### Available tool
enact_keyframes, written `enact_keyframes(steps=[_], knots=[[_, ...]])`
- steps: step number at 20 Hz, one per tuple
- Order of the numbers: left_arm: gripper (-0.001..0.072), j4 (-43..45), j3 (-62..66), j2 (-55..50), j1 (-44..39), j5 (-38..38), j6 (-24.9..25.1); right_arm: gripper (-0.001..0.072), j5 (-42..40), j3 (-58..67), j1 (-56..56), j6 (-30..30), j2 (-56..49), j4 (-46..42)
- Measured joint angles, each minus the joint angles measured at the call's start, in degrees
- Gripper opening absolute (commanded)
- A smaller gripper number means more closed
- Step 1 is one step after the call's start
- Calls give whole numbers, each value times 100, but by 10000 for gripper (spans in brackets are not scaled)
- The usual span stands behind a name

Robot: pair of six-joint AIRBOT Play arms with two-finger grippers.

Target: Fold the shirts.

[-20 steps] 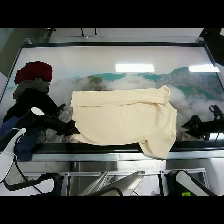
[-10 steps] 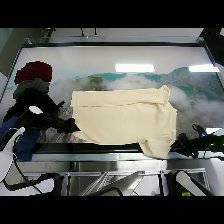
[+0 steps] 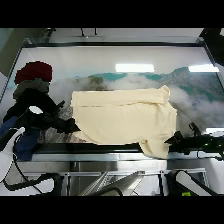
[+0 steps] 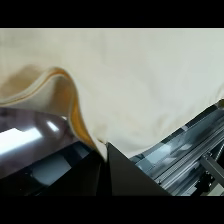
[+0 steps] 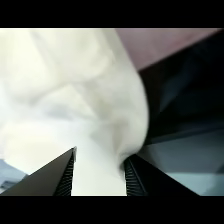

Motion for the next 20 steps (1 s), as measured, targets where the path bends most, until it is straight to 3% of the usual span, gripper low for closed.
enact_keyframes(steps=[1,2,7,12,20], knots=[[17,2,2,0,0,-28,20,45,-79,-4,0,-164,-79,144],[17,2,2,0,2,-72,22,21,-149,-7,0,-374,-153,317],[17,116,24,2,17,-404,13,21,155,254,-79,-911,-286,988],[17,726,24,9,319,-866,-463,21,420,638,-599,-772,-166,1215],[16,2,595,391,841,-1027,-483,21,166,1427,-188,-1429,-334,3692]])
